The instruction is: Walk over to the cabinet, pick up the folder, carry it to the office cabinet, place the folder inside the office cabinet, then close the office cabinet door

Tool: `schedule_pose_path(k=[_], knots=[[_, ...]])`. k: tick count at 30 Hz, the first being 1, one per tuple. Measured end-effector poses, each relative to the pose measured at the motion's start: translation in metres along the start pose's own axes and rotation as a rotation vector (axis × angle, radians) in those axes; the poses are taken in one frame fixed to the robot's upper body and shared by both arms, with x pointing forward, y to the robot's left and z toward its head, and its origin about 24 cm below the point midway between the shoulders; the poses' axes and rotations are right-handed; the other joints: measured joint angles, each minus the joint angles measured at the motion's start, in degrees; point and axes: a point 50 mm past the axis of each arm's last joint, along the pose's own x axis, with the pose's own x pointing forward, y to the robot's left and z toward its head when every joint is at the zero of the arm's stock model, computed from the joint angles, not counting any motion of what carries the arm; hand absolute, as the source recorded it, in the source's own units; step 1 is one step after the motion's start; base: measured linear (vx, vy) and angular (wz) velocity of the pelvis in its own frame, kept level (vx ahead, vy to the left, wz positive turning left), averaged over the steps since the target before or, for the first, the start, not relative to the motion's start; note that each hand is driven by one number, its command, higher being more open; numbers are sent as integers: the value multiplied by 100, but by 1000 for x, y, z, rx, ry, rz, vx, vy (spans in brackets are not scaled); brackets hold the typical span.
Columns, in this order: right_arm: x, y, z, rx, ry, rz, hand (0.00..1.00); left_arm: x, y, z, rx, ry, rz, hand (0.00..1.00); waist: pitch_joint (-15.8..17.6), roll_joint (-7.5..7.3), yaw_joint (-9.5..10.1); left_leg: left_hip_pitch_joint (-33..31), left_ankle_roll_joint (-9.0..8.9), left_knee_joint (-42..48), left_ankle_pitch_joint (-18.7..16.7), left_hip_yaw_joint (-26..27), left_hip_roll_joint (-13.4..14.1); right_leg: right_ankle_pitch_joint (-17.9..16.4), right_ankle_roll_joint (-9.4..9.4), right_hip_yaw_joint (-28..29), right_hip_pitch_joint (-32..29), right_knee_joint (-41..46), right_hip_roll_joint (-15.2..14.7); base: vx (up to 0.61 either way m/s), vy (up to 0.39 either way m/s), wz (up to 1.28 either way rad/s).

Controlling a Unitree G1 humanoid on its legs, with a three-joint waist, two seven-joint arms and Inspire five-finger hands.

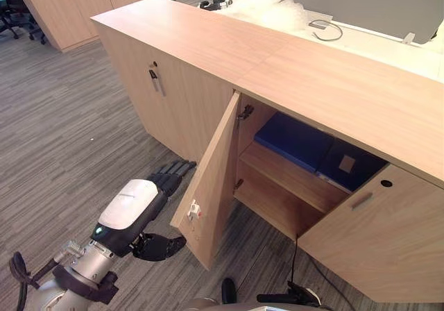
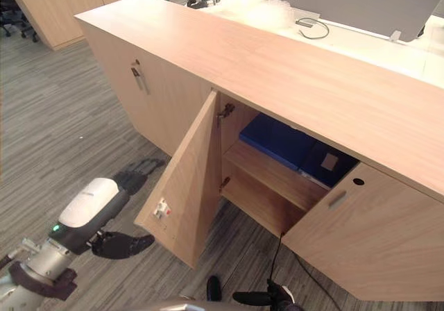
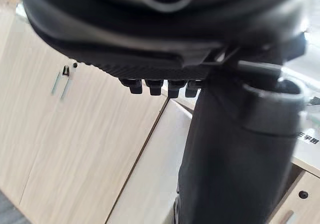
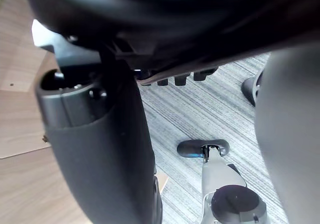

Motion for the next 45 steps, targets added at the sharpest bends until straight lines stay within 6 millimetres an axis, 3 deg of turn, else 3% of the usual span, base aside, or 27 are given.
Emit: schedule_pose_path(k=[4, 8, 10, 12, 16, 21, 30, 37, 40, 42, 45], knots=[[-1, -3, -2, 1, 4, -9, 100, 3, 9, 4, 86, -54, -25, 100, -13, 31, -4, 29, 45, -9, 30, -57, -4, 43, -45, -6, 31, -12, 33, -3, -35, 10], [-2, -13, -5, 10, 15, -34, 100, 5, 13, 13, 90, -92, -1, 100, -78, 206, 67, 29, 84, -6, 84, -82, 30, 37, -34, -10, 31, -17, 75, -22, -42, 3], [-2, -14, -6, 30, 18, -40, 100, 14, 24, 23, 65, -149, 110, 100, -101, 241, 72, 29, 115, -6, 139, -91, 54, 38, -20, 5, 32, -28, 104, -30, -32, 0], [-2, -13, -5, 30, 17, -40, 100, 25, 49, 42, 55, -284, 321, 100, -114, 228, 33, 30, 106, -6, 175, -86, 95, 64, 24, 46, 32, -59, 150, -38, -35, -6], [-1, -12, -4, 30, 15, -37, 100, 27, 67, 62, 80, -428, 468, 100, -135, 200, -100, 54, 106, -5, 186, -21, 142, 76, 41, 153, 32, -111, 195, -36, -27, -13], [-1, -13, -4, 31, 20, -43, 100, 27, 59, 63, 90, -422, 471, 100, -129, 138, -178, 73, 67, -29, 180, 42, 178, 72, 38, 232, 22, -169, 218, -18, -9, -8], [1, -10, -1, 29, 29, -51, 100, 48, 6, 56, -44, -356, 321, 100, -127, 45, -389, 200, -27, -69, 137, 345, 287, 76, 31, 559, 7, -229, 264, -14, -5, -18], [1, -11, 0, 28, 34, -56, 100, 51, 10, 52, -43, -301, 375, 100, -146, 29, -438, 236, -27, -70, 137, 462, 346, 101, -8, 696, 12, -298, 322, -8, -18, -11], [0, -14, -3, 53, 49, -66, 100, 48, 37, 35, -35, -187, 587, 100, -157, 28, -436, 255, -33, -71, 141, 464, 356, 106, -18, 699, 41, -322, 340, 0, 0, 0], [0, -14, -4, 72, 56, -69, 100, 36, 73, 18, -66, -97, 901, 100, -161, 28, -436, 261, -36, -72, 146, 461, 359, 111, -29, 699, 49, -316, 347, 0, 0, 0], [0, -13, -5, 75, 58, -67, 100, 13, 112, 10, -104, -90, 1296, 100, -175, -4, -439, 294, -32, -72, 149, 408, 352, 126, -57, 679, 87, -273, 342, -15, -1, 8]])
